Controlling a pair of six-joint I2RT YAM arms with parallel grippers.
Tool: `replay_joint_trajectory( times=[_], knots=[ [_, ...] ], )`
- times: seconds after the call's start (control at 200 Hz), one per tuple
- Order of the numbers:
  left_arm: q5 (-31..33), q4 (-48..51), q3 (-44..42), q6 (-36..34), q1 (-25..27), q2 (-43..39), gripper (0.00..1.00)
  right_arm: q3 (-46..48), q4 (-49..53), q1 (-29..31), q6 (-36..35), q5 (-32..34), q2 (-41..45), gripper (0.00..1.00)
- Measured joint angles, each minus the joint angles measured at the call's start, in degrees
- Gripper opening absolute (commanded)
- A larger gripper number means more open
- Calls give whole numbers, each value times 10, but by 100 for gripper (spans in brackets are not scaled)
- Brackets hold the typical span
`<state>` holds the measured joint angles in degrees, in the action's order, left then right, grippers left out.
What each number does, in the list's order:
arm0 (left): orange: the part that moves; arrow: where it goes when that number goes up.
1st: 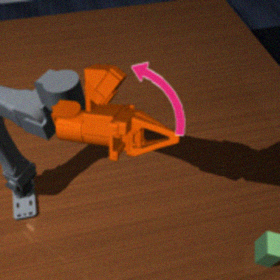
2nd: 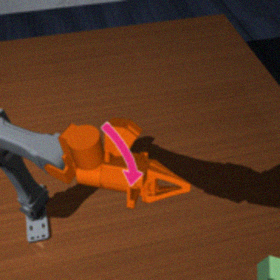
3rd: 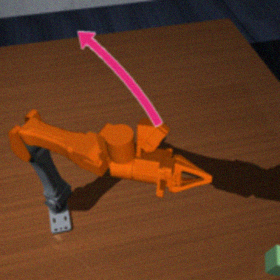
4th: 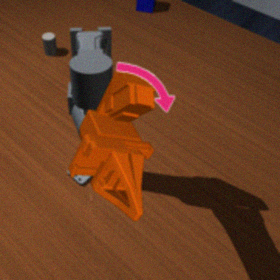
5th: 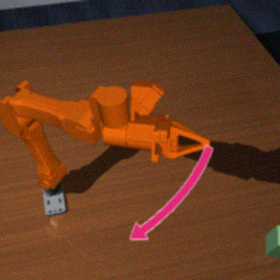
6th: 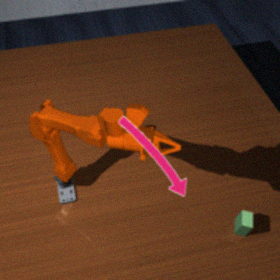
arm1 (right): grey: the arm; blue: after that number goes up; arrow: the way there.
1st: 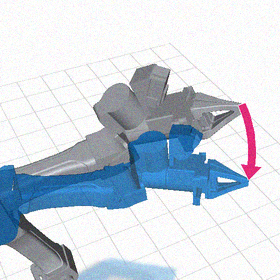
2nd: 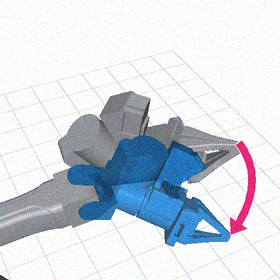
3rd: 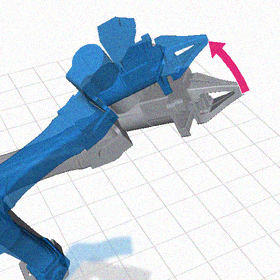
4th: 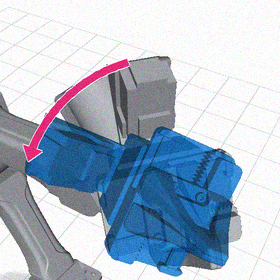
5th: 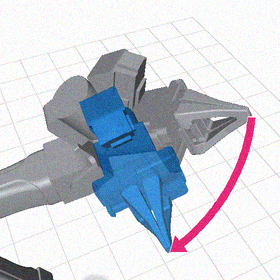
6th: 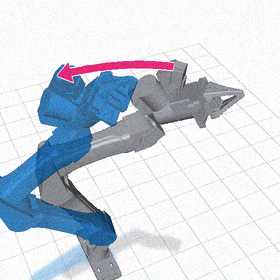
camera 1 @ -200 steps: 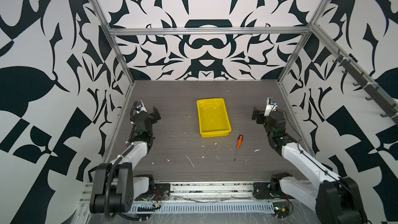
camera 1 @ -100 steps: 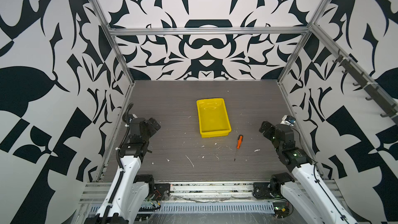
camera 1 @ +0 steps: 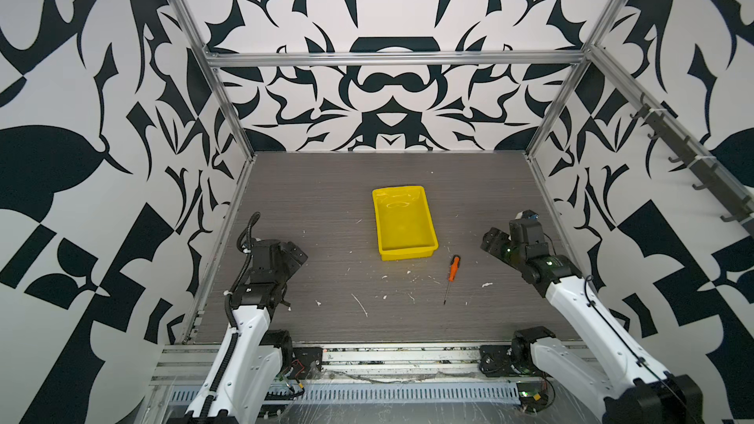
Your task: Put the screwdriver in the bin
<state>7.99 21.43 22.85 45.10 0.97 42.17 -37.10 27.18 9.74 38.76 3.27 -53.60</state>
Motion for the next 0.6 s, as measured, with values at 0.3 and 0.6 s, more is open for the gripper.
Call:
replay_joint_trajectory(
  times=[0.3,0.6],
  knots=[
    [-4,-9,0,0,0,24,99,-16,23,22,27,-89,-91,65],
    [-19,-16,0,-8,0,50,99,-8,10,121,71,-95,-133,63]
  ],
)
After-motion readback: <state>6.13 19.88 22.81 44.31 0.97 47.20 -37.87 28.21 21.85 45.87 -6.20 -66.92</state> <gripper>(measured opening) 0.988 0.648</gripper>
